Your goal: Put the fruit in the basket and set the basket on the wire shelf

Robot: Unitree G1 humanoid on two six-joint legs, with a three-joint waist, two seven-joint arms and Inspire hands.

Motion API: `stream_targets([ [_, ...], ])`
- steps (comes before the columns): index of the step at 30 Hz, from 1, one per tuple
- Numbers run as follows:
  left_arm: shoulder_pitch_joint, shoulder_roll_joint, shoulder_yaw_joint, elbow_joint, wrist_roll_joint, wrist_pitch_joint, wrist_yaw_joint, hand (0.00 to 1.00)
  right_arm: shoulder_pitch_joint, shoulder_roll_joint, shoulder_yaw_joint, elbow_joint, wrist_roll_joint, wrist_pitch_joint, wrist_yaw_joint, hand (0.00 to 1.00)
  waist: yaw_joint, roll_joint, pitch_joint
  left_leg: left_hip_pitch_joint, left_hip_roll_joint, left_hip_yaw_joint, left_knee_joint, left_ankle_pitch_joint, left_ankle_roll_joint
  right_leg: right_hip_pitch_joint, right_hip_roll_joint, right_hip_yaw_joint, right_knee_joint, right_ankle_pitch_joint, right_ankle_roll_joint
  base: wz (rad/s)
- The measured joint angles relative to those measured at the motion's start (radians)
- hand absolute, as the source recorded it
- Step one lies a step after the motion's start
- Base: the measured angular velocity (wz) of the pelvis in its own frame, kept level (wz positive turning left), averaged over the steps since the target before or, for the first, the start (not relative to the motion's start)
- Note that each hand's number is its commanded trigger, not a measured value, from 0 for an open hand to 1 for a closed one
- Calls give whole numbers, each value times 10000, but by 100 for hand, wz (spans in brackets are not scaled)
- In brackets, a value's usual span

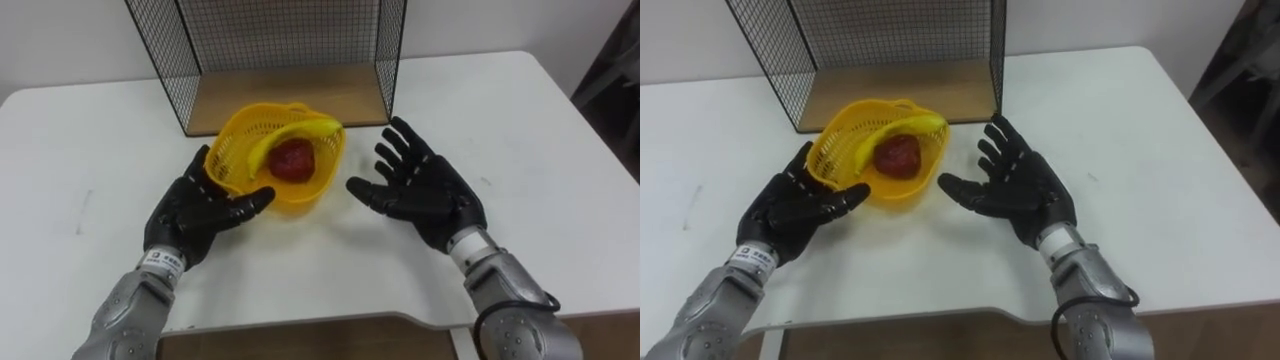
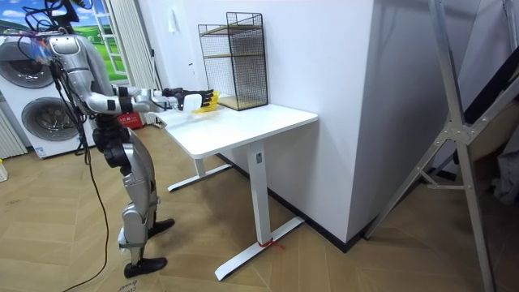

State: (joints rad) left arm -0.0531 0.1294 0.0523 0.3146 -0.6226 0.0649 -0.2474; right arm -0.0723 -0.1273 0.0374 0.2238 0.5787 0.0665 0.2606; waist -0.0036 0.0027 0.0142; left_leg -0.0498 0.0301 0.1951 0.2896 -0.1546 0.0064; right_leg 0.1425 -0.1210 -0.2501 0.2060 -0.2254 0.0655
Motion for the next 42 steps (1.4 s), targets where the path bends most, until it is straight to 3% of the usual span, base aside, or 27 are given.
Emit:
stream_targets([
  [5,-91,-15,-205,1,377,4,-48,0,-358,-15,-1,119,-133,3,-194,0,37,-130,-6,-14,-1,1,0,0,0,-13,0,-1,-12,0,0,0],
  [13,-243,-26,-390,2,482,189,-51,0,-976,-11,93,403,-804,14,-295,0,52,-129,-6,-74,0,-12,21,-1,0,-56,3,3,-9,0,0,0],
  [17,-642,-28,-573,-2,458,316,-50,0,-1257,9,211,404,-1129,103,-283,0,55,-122,-6,-129,1,-50,62,-2,2,-65,11,-32,-11,0,0,2],
  [36,-801,-16,-642,-206,461,321,-45,0,-1265,0,242,854,-1134,223,-289,0,50,-120,-8,-134,-8,-49,10,-1,0,-80,6,-46,-18,0,0,0],
  [42,-807,-76,-865,-205,464,299,25,0,-1265,154,510,1146,-1265,100,-219,0,-13,-154,2,-91,-10,-58,8,-1,0,-42,1,-54,-15,0,0,0],
])
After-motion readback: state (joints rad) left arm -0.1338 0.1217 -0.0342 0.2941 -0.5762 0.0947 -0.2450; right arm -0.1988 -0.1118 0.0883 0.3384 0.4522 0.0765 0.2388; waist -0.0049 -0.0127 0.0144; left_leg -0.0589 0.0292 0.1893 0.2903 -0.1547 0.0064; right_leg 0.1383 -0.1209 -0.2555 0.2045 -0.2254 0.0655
